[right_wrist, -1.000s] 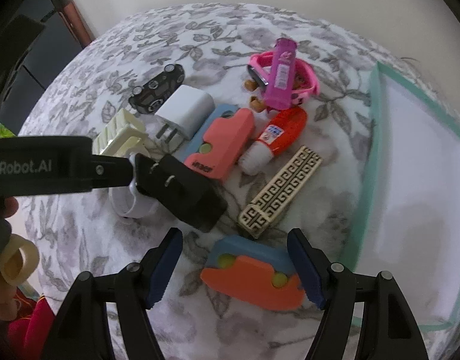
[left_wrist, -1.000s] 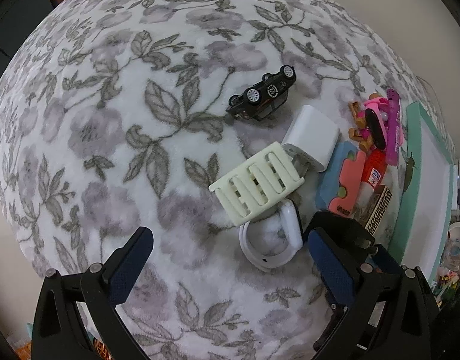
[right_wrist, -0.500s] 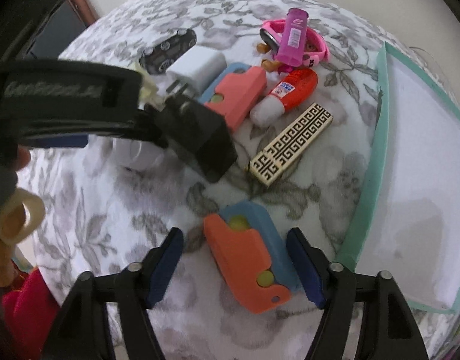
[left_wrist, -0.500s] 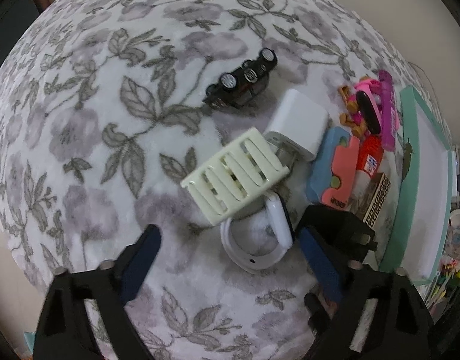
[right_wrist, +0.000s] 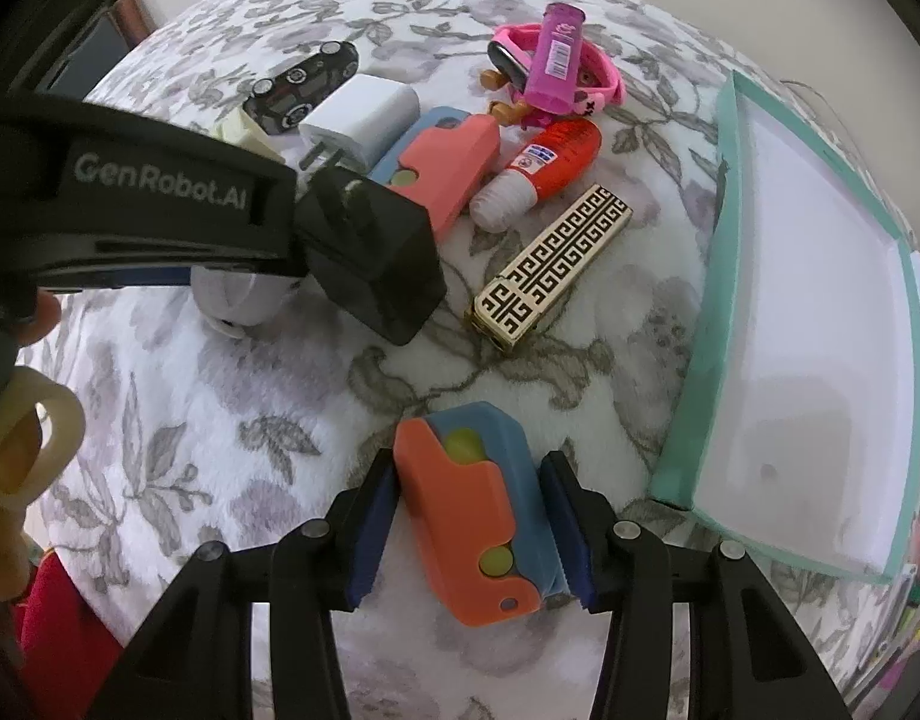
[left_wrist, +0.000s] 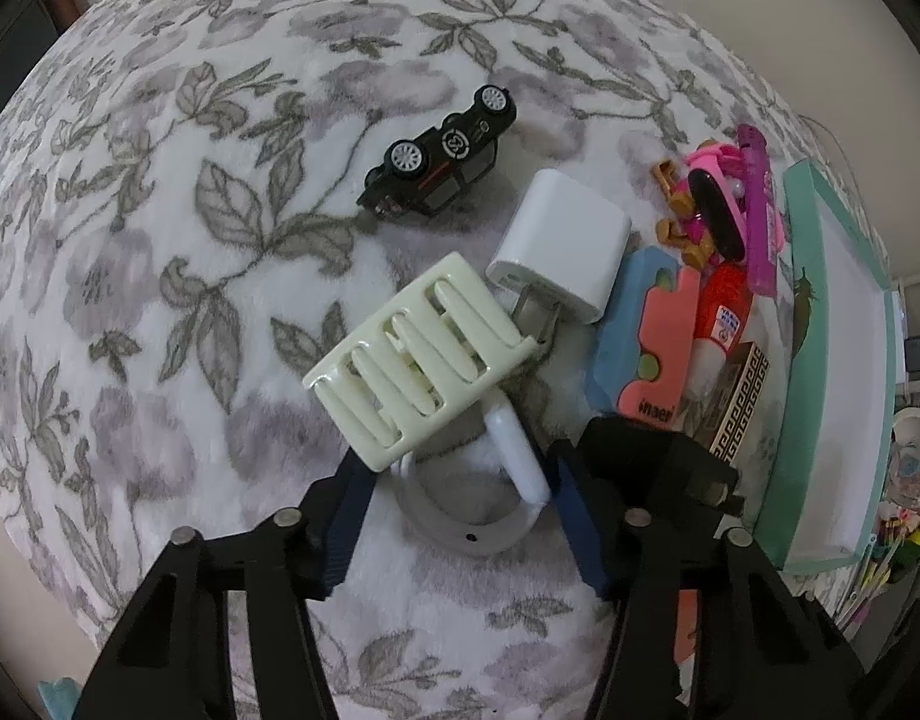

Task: Organize rigid objects
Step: 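Carry both items into the teal-rimmed tray and open both grippers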

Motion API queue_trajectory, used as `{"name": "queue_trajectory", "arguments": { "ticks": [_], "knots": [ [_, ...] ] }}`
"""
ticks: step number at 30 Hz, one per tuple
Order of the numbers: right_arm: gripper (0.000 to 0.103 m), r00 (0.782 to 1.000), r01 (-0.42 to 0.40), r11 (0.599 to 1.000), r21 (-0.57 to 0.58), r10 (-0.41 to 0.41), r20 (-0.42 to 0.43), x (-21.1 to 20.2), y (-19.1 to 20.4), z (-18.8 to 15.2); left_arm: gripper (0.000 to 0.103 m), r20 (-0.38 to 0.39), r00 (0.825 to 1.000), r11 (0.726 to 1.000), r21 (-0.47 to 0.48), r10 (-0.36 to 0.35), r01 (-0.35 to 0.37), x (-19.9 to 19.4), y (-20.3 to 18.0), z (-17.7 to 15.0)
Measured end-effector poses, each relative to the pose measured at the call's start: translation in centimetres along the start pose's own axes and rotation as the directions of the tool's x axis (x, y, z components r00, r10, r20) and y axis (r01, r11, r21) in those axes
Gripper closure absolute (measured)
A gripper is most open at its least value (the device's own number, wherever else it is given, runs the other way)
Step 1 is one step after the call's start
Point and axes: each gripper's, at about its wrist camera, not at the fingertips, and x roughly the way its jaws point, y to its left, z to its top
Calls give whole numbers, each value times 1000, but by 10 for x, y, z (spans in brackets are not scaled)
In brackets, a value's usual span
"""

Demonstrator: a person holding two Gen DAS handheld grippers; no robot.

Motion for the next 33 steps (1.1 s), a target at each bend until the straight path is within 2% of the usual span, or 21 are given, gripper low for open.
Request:
{"name": "queue_trajectory", "arguments": {
  "ticks": [7,11,17,23,33],
  "knots": [
    [52,999,17,997,82,-14,-35,5,-2,5,51,16,999,999,34,37,-37,-3,-13,1],
    [54,999,-9,983,184,19,-49,4,-14,10,52,13,1000,999,21,27,-27,-2,-14,3],
    [56,995,-71,939,336,89,-37,3,-39,12,52,-8,999,999,11,32,-32,-4,-3,-2],
    [56,995,-86,924,373,101,-21,-3,-50,11,52,-18,999,999,-12,33,-34,-14,13,-11],
    [57,995,-97,927,363,92,31,-21,-46,15,52,54,998,999,-36,29,-27,-46,30,-12]
  ]
}}
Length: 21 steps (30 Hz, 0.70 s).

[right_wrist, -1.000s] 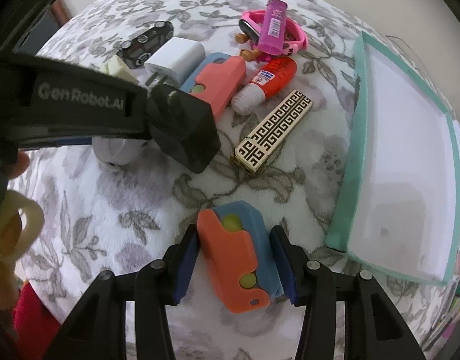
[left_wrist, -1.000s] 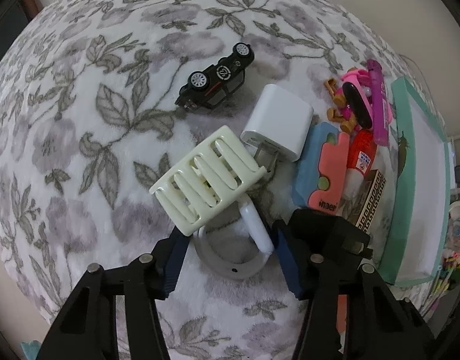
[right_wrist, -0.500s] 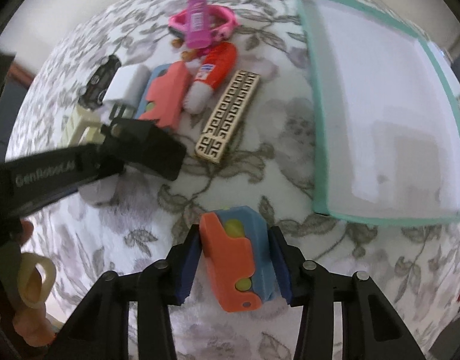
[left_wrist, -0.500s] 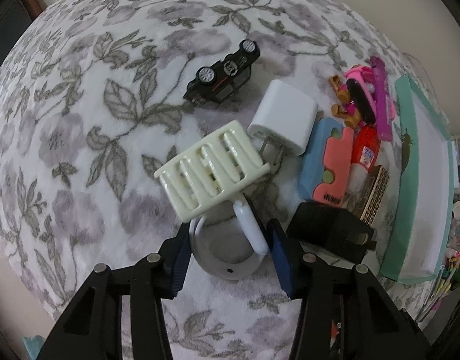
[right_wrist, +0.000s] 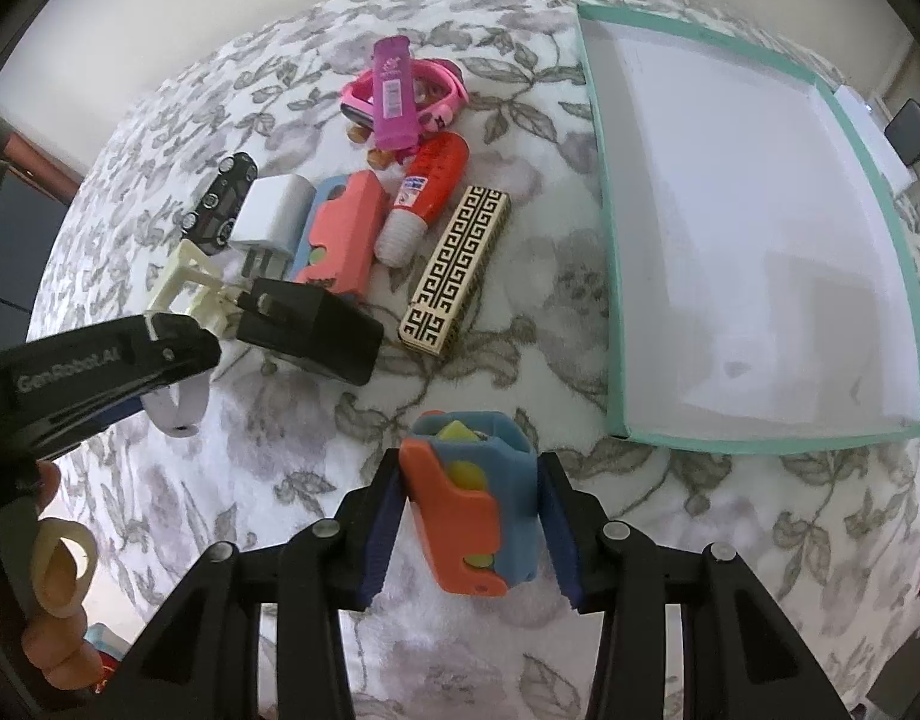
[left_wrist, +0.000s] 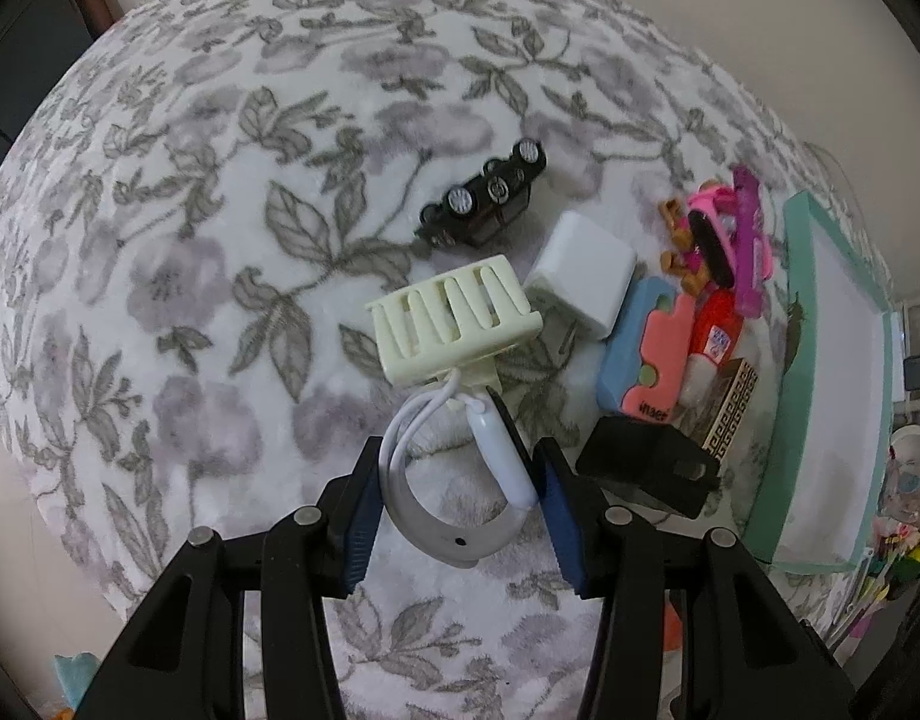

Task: Organize rigid objects
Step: 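Carry both items into the teal-rimmed tray and open both grippers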

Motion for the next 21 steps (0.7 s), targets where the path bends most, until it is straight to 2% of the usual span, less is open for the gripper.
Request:
{"name": "queue_trajectory", "arguments": {
  "ticks": [10,14,21],
  "knots": [
    [63,997,4,1000,-11,-4,73,-21,10,8,52,98,995,1000,25,-4,2,-36,2,-4],
    [64,998,7,1000,-13,-6,62,-10,10,7,52,108,994,999,33,-5,1,-42,-2,-8],
    [64,993,-19,1000,-7,20,115,-42,-3,1,52,128,991,999,25,-32,29,-47,-8,-5]
  ]
}}
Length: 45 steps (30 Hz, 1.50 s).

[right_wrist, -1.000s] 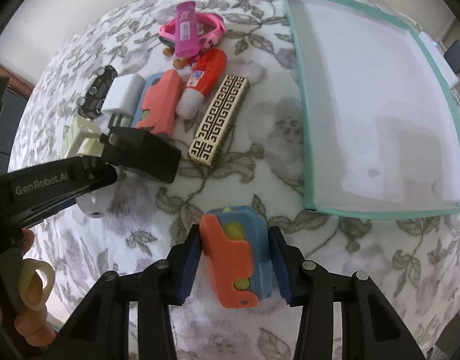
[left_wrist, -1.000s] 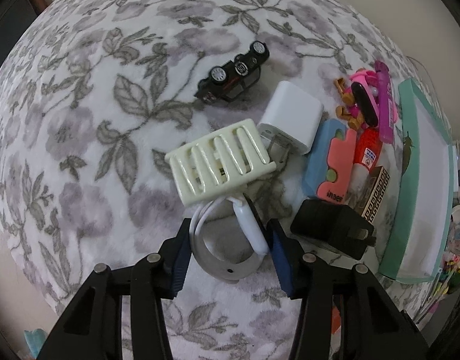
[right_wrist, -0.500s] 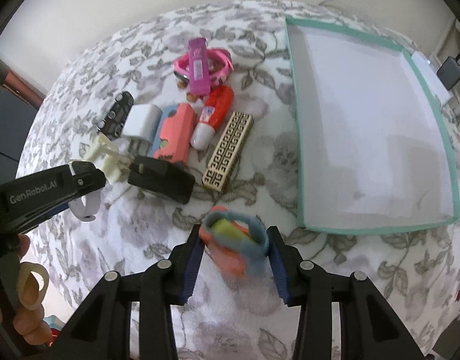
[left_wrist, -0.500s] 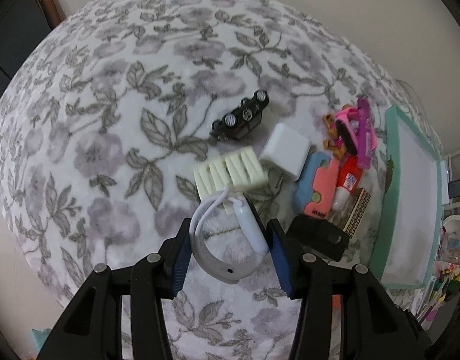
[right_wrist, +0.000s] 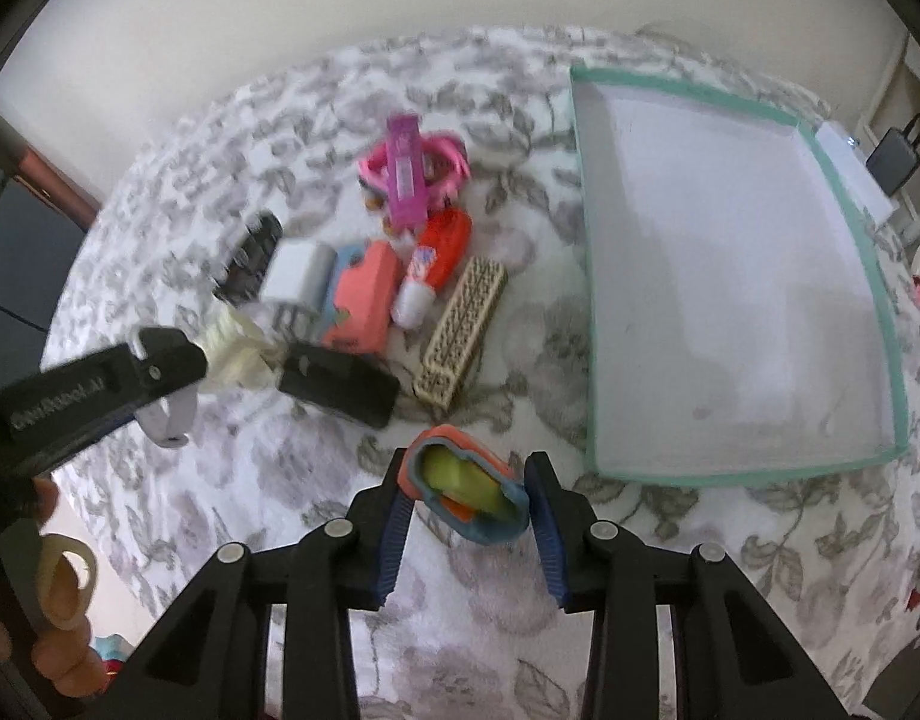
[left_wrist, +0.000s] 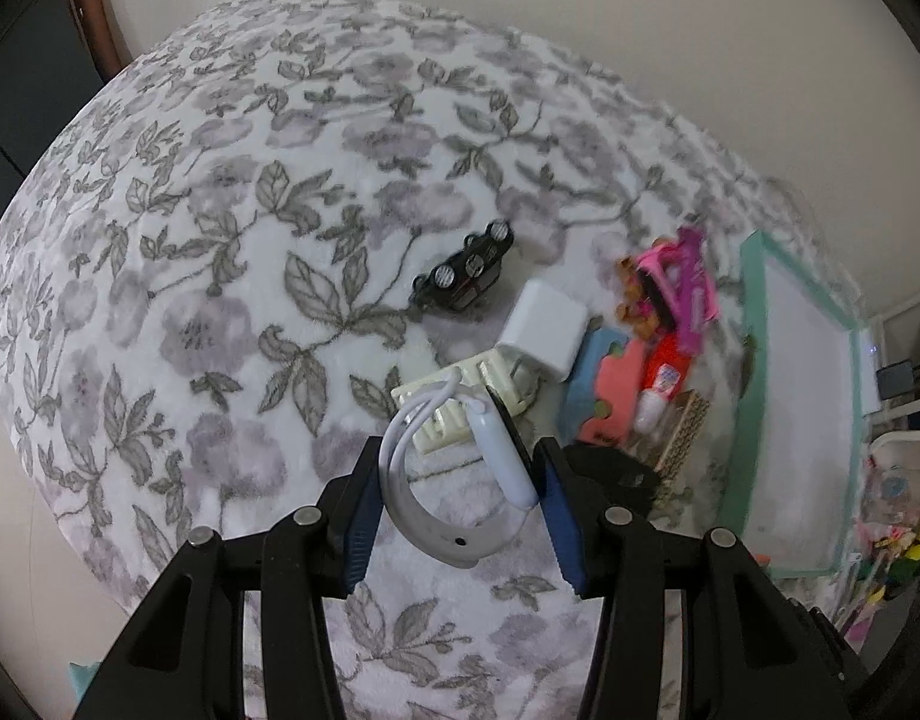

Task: Organize rigid objects
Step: 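Carry both items into the teal-rimmed tray and open both grippers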

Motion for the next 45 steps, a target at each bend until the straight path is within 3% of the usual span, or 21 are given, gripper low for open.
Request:
{"name": "queue_trajectory", "arguments": {
  "ticks": [6,11,17,23,33,45],
  "knots": [
    [64,994,-20,999,39,15,112,-39,-20,21,52,130,990,996,74,-56,47,-47,-33,12],
    [64,989,6,995,102,-20,143,-47,-52,43,52,158,978,974,201,-138,105,-65,-98,23],
    [64,988,80,978,192,-103,114,-33,-106,63,52,131,974,941,308,-187,140,-42,-170,27],
    [64,984,137,960,245,-160,74,-14,-152,71,52,103,977,909,396,-185,130,-2,-217,16],
    [63,980,156,940,304,-186,69,4,-185,81,52,55,987,887,448,-148,108,52,-238,3],
    [64,973,164,929,331,-208,104,11,-191,83,50,40,993,884,460,-111,81,67,-238,-2]
  ]
}}
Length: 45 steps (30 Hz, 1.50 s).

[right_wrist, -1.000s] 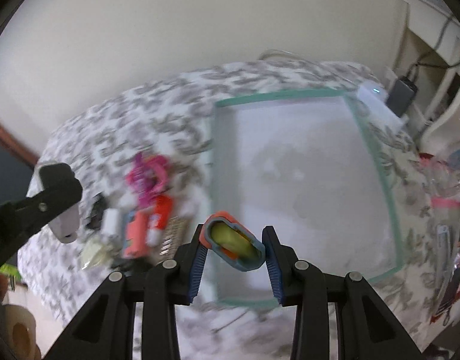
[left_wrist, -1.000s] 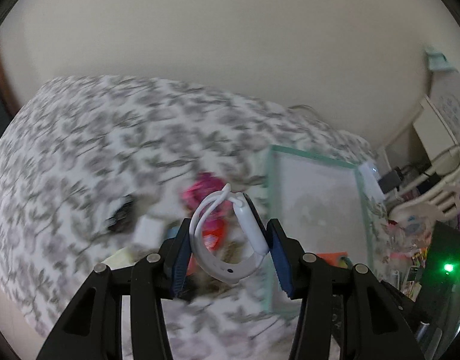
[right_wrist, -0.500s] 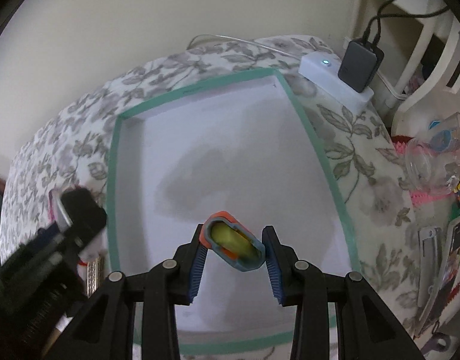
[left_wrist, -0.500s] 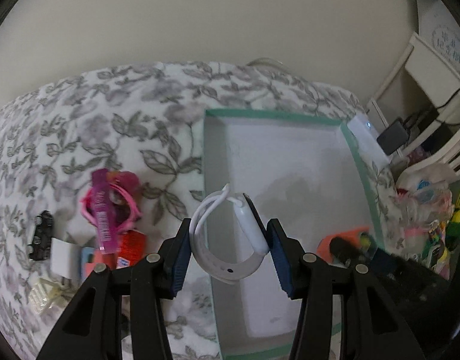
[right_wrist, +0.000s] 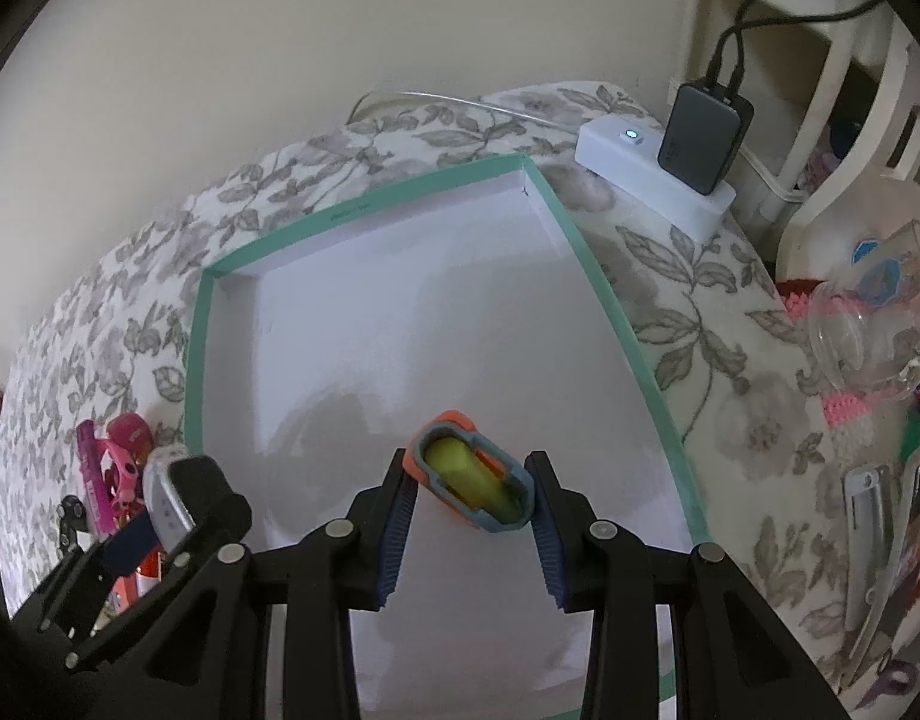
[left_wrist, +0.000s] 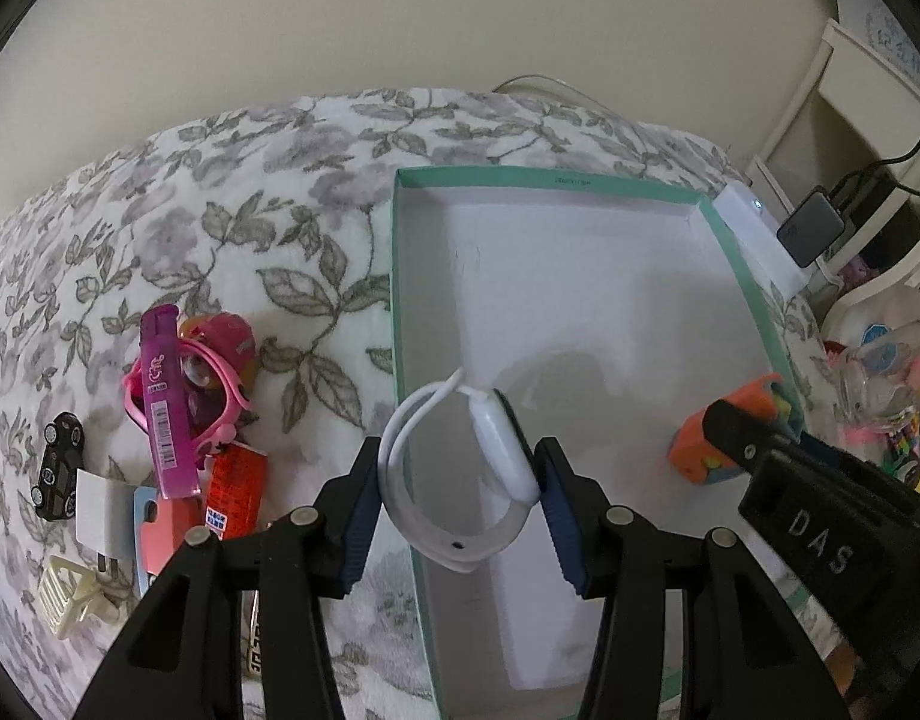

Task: Organize rigid objects
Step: 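Carry both items into the teal-rimmed tray and open both grippers, then move both grippers back over the remaining objects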

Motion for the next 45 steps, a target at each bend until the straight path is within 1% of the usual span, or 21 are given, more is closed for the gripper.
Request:
{"name": "queue_trajectory", "arguments": {
  "ticks": [1,2,3,9,11,13,14,16,18,22,24,26,27,28,30,33,35,37,39,42,45],
  "knots": [
    [64,1000,-1,1000,7,1,-1,0,-1,0,47,2,1000,1000,-2,-4,4,-1,0,0],
    [64,1000,3,1000,9,-2,-2,0,-1,0,38,4,1000,1000,-3,-5,5,-1,0,0],
    [64,1000,5,1000,9,-5,-4,0,-2,0,34,7,1000,1000,-3,-4,4,-3,1,1],
    [63,1000,17,1000,9,-17,-11,-1,-2,0,31,23,1000,1000,-11,1,0,-14,3,4],
    [61,1000,26,1000,3,-26,-1,-5,-1,1,31,27,1000,1000,-5,4,-4,-18,3,5],
    [53,999,36,999,-2,-36,11,-10,0,2,31,32,999,1000,-7,8,-8,-23,4,6],
    [47,999,44,999,-3,-43,18,-13,0,2,31,35,999,1000,-11,6,-5,-27,6,7],
    [46,999,40,999,1,-40,29,-18,0,2,29,38,999,1000,-21,11,-10,-31,10,8],
    [47,999,35,999,5,-36,35,-23,-1,2,23,46,999,999,-32,20,-19,-36,15,9],
    [46,997,51,999,-2,-51,51,-32,0,0,22,60,997,997,-70,44,-40,-48,30,11],
    [37,997,55,998,-5,-55,57,-34,1,-2,21,66,996,995,-89,54,-49,-53,36,12],
    [35,997,54,998,-9,-54,62,-36,2,-4,18,69,995,992,-108,71,-63,-57,45,12],
    [34,997,53,999,-9,-52,61,-37,2,-6,11,68,995,990,-118,80,-71,-58,48,12],
    [34,997,51,999,-9,-51,58,-36,2,-7,8,70,994,988,-134,89,-79,-60,54,11],
    [27,997,49,999,-11,-49,54,-36,3,-9,7,73,992,984,-154,99,-86,-64,62,10],
    [20,997,51,999,-18,-50,56,-37,6,-13,7,72,991,978,-184,110,-95,-68,74,9],
    [15,997,50,999,-21,-48,62,-38,8,-15,3,69,991,975,-199,117,-101,-69,81,7],
    [11,997,48,999,-24,-47,66,-39,9,-17,2,63,991,971,-215,122,-106,-70,87,5],
    [4,996,48,999,-26,-46,70,-40,10,-19,2,59,991,968,-230,122,-105,-71,91,2],
    [0,996,48,998,-32,-46,79,-42,12,-21,1,57,991,963,-251,120,-102,-73,98,-2],
    [0,995,53,998,-36,-49,92,-48,16,-24,1,53,991,959,-264,120,-102,-77,102,-7]
  ]
}}
